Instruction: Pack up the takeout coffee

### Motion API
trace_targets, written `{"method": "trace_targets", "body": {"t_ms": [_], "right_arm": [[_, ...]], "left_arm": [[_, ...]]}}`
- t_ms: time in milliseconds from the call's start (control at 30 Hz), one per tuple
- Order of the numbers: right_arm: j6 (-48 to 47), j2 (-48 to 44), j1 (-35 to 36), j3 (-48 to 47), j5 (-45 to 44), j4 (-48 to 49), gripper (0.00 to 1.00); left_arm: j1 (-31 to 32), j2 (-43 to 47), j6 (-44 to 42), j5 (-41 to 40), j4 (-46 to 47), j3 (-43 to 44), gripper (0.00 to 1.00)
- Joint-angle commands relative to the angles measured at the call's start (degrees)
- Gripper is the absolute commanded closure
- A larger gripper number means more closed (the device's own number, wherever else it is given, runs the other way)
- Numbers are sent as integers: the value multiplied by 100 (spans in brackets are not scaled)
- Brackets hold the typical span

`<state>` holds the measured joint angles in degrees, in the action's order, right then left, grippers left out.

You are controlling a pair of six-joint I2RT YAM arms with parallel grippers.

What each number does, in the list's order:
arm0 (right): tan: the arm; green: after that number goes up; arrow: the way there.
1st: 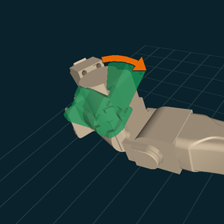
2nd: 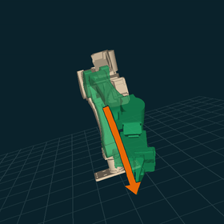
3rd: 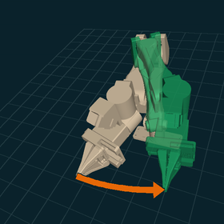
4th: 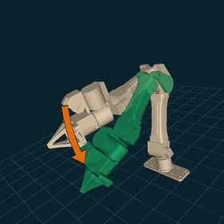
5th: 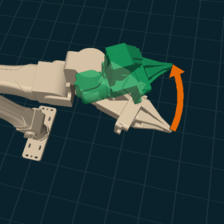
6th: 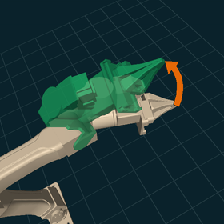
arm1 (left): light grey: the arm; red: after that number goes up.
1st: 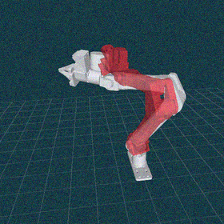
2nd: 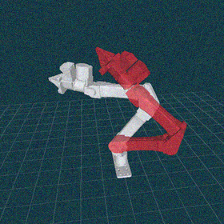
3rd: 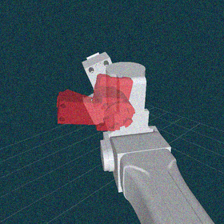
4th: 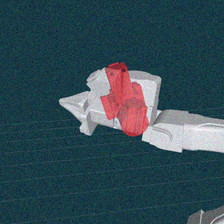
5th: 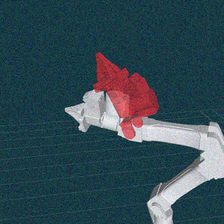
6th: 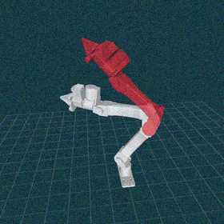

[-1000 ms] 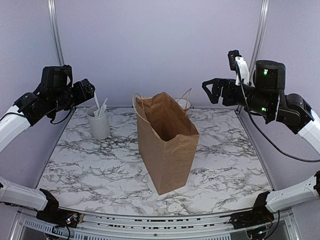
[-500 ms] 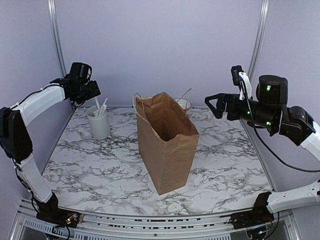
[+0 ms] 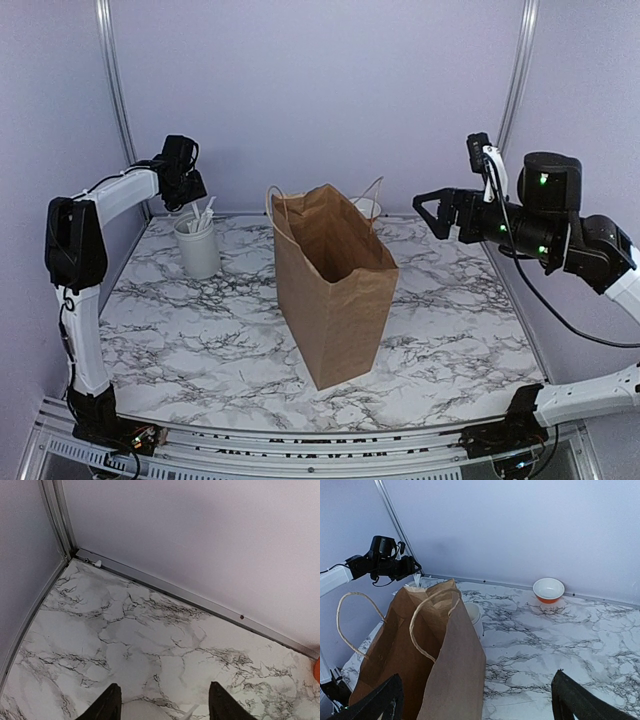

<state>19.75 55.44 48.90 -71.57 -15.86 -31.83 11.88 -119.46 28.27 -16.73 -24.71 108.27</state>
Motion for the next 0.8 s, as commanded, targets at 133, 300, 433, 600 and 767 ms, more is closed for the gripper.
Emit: {"method": "trace_targets", "body": {"t_ms": [133,300,433,600,767], "right_arm": [[64,-17,-31,68,79,157,0],[79,-38,-36,103,25,244,0],[49,-48,-38,95,-13,250,0],[21,-16,-37,61,30,259,0],[11,37,-31,8,50,233,0]], "left_arm": [[-37,-355,-171,-98,25,528,51],[-40,-472,-149,-56,27,588,67],[-38,-491,-149,-18,30,594,76],[-29,-432,-143,32,28,568,89],[-20,-298,-168,65,33,505,100]]}}
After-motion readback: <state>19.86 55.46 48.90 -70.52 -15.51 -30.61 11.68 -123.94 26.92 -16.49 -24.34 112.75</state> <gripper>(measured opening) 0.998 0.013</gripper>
